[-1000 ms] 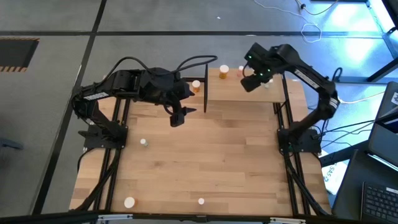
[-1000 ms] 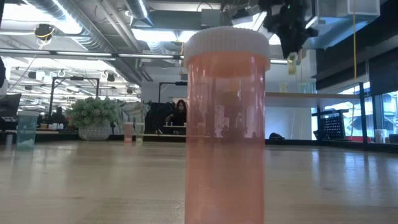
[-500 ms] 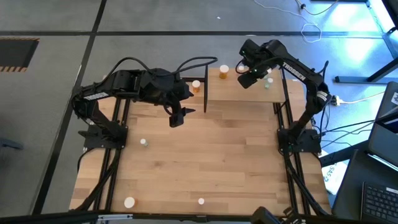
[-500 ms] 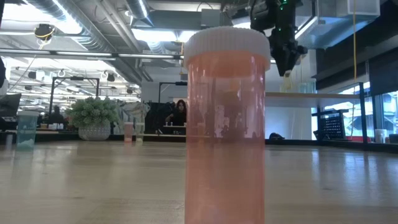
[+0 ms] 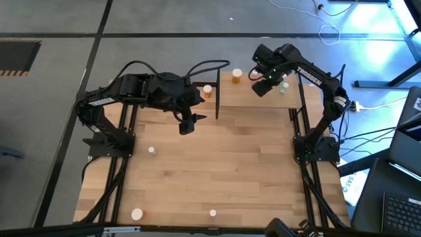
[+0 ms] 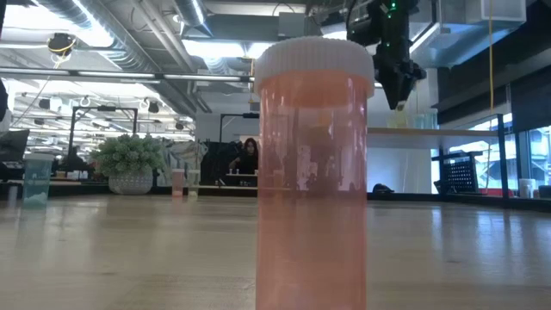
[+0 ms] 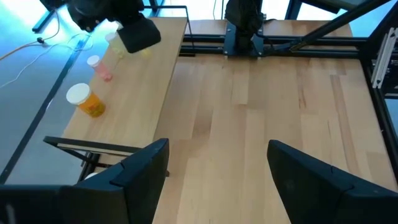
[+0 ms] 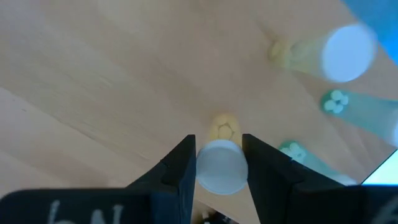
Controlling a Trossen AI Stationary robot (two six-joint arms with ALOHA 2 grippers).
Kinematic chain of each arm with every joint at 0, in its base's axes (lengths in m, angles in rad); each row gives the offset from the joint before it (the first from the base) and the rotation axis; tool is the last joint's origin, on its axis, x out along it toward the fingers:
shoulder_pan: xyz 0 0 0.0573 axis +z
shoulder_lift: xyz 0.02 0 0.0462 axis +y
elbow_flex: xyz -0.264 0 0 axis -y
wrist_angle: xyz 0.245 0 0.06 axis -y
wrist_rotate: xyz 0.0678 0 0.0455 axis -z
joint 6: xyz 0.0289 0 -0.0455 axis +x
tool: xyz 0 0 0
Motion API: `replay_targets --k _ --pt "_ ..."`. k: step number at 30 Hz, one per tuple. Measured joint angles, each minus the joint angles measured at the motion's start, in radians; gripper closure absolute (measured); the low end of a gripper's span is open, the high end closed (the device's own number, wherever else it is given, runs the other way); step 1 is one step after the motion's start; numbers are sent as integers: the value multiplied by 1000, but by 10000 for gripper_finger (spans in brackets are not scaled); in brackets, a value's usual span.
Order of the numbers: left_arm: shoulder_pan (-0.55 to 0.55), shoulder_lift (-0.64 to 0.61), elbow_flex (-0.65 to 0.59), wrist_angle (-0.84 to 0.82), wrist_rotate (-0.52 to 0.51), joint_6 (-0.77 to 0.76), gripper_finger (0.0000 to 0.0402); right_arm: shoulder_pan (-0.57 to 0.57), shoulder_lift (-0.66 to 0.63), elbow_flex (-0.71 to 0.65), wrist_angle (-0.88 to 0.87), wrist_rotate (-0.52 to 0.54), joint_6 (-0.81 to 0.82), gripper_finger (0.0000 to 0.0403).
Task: Pick and place medicine bottles onto shelf by color
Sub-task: Put the bottom yellow pill bottle on the shelf aligned with the other yellow pill bottle
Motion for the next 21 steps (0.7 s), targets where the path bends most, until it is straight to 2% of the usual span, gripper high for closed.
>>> replay_targets --k 8,21 --pt "0 0 0 0 0 0 133 0 0 -19 64 1 -30 283" --pt "0 0 0 0 0 -6 133 0 0 -13 61 1 -26 281"
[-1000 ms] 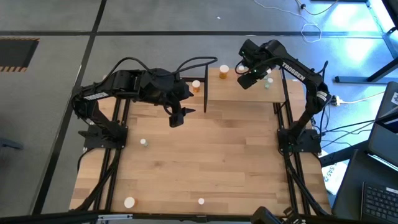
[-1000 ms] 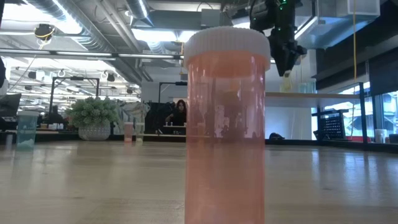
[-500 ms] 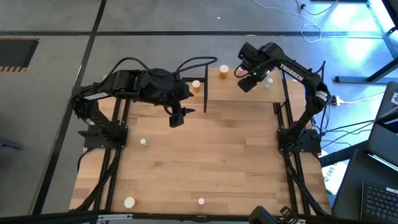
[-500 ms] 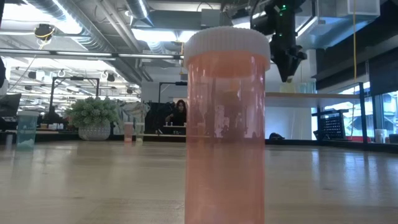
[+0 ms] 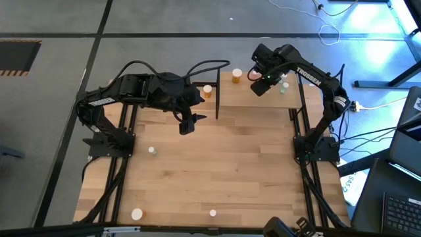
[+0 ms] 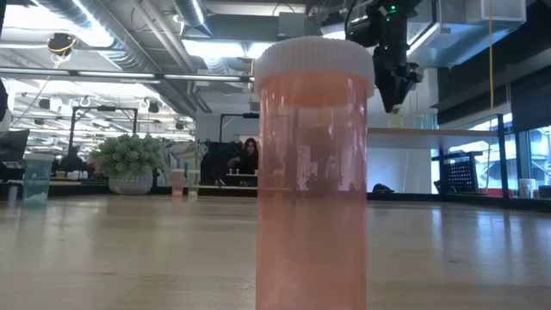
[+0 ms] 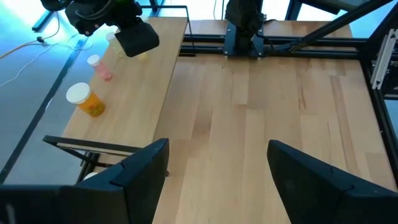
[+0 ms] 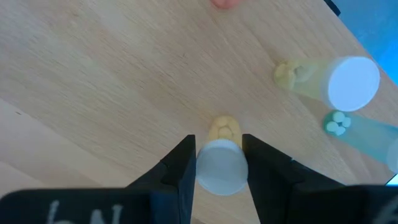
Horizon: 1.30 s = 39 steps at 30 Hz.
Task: Pick and place medicine bottles onto shelf by color
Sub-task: Put the bottom yellow pill bottle on the shelf aligned with the other yellow pill bottle
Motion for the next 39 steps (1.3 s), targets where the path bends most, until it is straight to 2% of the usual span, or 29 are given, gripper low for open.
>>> replay_targets --k 14,19,34,39 --pt "0 0 0 0 0 0 133 -1 0 0 -5 3 -36 264" --pt "0 0 0 0 0 -1 133 -1 0 0 -4 53 -58 264" --pt "0 0 0 0 0 -1 133 -1 0 0 -5 16 -61 274" --pt "0 0 0 0 0 -1 133 -1 0 0 -5 15 -59 259"
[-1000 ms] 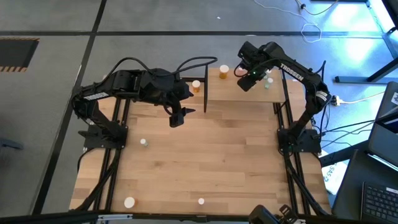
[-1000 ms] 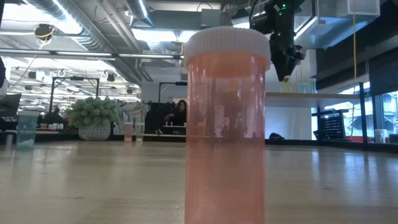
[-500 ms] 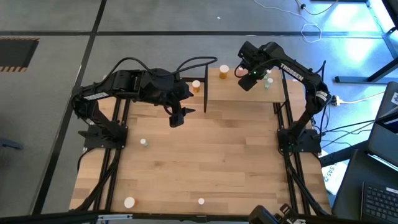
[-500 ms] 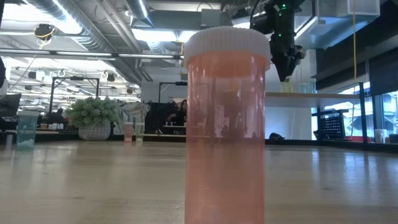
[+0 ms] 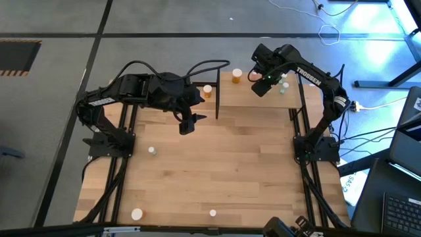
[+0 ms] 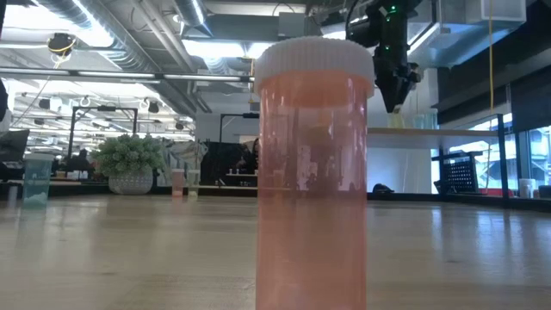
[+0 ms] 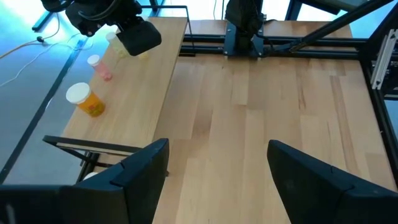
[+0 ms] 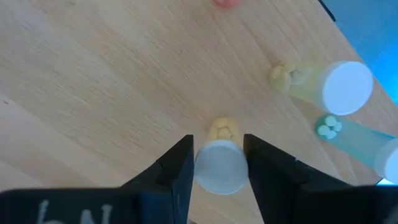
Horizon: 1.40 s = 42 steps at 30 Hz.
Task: Pick and place medicine bottles onto shelf by color
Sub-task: Put the bottom yellow pill bottle on the shelf aligned with the other yellow pill bottle, then put the bottom pink pill bottle on the shelf aligned with the other pink pill bottle
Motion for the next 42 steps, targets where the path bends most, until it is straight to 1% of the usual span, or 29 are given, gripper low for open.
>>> replay_targets --k 7,17,22,33,42 --pt "0 0 0 0 0 0 133 0 0 0 0 1 0 237" --pt "0 0 0 0 0 0 133 0 0 0 0 7 -3 234" --pt "0 0 0 0 0 -1 133 0 0 0 -5 121 4 234" --pt "0 0 0 0 0 0 133 0 -5 1 -24 120 1 234" --pt "0 0 0 0 0 0 133 0 -78 1 -24 122 5 234"
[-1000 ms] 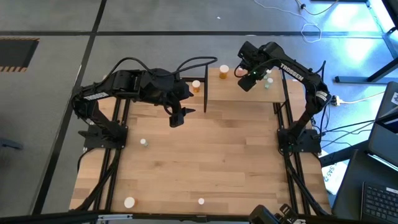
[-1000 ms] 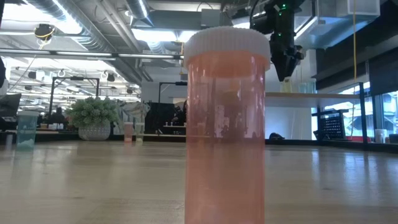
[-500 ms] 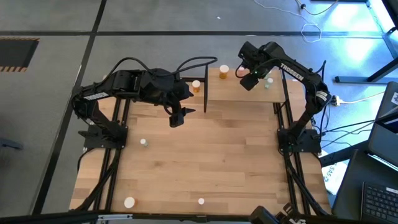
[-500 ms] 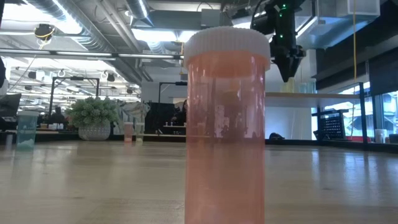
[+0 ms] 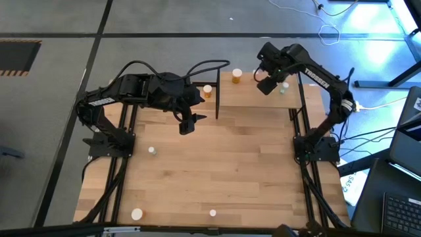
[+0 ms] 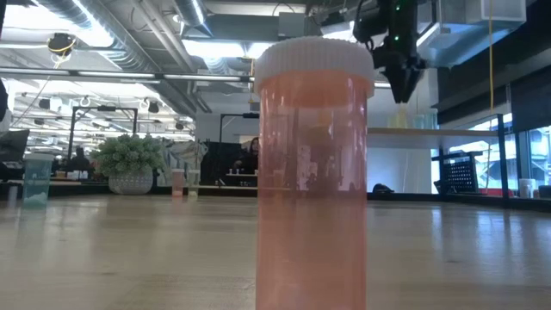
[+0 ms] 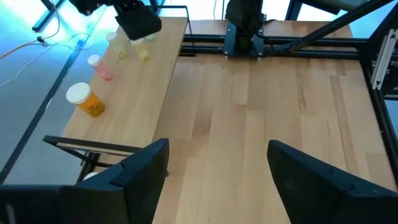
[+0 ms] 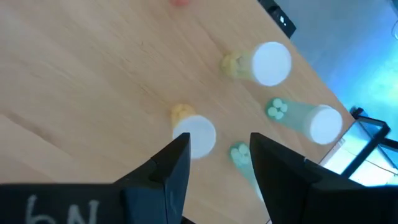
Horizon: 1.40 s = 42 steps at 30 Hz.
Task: Pick and place medicine bottles onto shelf by color
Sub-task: Put the bottom pink pill bottle on the shelf aligned with the other pink pill bottle
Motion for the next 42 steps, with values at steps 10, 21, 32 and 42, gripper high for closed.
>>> replay_targets --k 10,21,32,42 --pt "0 0 0 -21 0 -1 133 74 -148 0 36 -7 22 234" --pt "7 0 0 -226 0 -175 133 396 -404 1 238 -10 -16 234" --pt "-43 -33 -2 -461 -3 -436 133 768 -377 0 313 -8 -110 234" --pt "-208 -55 0 -504 -6 -598 133 941 -326 0 348 -42 -83 234"
